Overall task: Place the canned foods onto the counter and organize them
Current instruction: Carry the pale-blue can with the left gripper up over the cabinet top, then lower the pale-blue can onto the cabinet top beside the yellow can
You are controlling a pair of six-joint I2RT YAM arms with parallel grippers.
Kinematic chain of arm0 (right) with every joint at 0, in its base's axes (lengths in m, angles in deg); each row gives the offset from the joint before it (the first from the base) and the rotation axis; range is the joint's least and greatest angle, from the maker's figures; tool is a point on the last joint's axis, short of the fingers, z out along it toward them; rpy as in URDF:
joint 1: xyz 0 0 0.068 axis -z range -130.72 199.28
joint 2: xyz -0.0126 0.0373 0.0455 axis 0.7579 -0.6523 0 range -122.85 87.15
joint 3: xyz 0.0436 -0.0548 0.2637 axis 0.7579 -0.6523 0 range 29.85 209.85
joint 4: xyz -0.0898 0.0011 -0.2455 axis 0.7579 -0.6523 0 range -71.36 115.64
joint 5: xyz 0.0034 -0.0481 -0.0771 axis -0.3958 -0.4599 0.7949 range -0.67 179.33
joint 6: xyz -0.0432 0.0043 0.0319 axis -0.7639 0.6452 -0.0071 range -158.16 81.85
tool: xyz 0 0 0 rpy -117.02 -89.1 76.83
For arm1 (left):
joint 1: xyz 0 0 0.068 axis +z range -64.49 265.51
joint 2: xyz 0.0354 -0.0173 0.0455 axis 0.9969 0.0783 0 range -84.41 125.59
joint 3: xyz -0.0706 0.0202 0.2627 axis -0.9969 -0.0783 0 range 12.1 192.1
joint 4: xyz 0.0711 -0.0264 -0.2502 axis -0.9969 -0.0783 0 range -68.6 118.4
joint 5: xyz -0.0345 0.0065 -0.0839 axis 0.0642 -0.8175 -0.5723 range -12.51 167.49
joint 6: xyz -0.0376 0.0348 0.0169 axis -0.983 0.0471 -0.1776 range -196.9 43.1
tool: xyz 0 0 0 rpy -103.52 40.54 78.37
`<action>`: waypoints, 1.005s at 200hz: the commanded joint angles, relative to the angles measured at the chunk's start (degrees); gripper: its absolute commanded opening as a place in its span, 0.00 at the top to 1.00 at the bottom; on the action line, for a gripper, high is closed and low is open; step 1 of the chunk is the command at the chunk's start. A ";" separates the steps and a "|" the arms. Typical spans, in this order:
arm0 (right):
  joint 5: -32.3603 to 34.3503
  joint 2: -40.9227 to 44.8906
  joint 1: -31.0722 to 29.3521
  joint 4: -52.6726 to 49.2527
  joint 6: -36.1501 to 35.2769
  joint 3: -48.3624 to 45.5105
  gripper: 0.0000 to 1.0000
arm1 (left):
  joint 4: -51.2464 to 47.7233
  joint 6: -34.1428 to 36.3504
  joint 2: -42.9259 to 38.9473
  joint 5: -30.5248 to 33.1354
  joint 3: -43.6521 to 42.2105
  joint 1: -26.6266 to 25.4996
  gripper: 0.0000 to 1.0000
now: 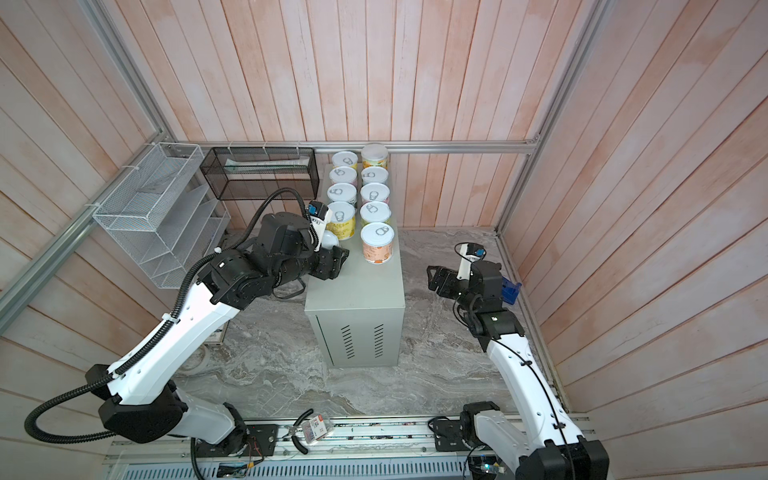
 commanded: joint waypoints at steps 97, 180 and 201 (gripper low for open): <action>-2.23 -0.71 0.30 0.90 -0.18 -0.41 0.16 | 6.97 3.40 -1.05 -1.44 1.23 -0.15 0.07; -2.63 -0.38 0.34 0.97 0.08 -0.24 0.16 | 10.18 5.70 -11.99 2.64 -2.63 -0.12 0.08; -2.71 -0.41 0.34 0.90 0.09 -0.24 0.17 | 14.37 5.45 -17.95 2.40 -9.40 -0.09 0.16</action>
